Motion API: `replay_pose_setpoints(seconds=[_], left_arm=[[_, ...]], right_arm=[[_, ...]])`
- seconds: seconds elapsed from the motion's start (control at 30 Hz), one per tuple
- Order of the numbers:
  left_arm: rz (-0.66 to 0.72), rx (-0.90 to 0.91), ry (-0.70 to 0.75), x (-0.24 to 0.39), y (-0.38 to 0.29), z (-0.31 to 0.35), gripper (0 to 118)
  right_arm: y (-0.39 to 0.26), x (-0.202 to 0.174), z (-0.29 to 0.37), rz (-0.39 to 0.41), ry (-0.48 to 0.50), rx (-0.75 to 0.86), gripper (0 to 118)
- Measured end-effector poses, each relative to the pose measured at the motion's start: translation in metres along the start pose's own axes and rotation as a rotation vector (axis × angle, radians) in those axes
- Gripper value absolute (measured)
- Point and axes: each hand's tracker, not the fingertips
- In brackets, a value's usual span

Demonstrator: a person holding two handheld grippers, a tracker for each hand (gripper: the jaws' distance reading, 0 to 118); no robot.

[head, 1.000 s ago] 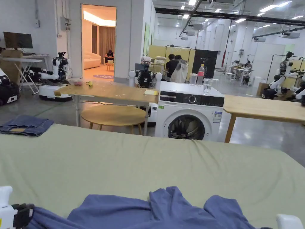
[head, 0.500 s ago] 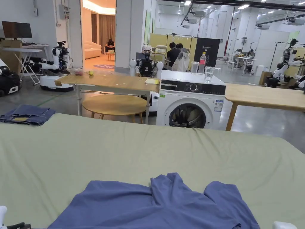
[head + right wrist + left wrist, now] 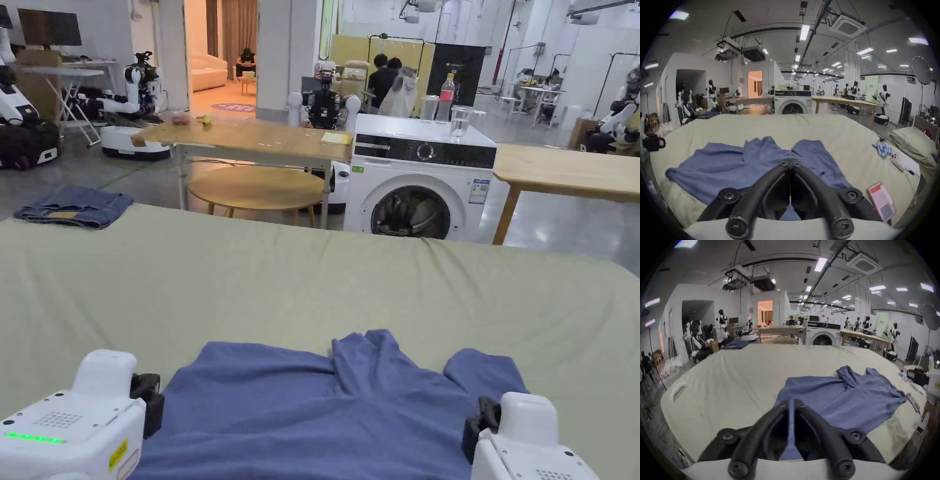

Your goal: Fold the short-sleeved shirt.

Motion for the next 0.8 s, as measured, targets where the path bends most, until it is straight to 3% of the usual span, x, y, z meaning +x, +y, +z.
replay_pose_setpoints(seconds=[0.27,0.63,0.7,0.8], left_arm=[[0.037,-0.065,0.005,-0.007,0.005,0.000,0],[0.237,-0.434,-0.024,-0.113,-0.003,-0.014,0],[0.262,-0.465,-0.018,-0.121,-0.009,-0.018,34],[0.305,-0.528,-0.007,-0.131,-0.022,-0.031,56]], right_arm=[[0.005,-0.021,-0.010,0.017,0.053,-0.035,0],[-0.005,-0.022,-0.026,0.077,0.073,-0.103,0],[-0.007,-0.022,-0.029,0.081,0.074,-0.117,0],[-0.012,-0.022,-0.033,0.085,0.076,-0.137,0]])
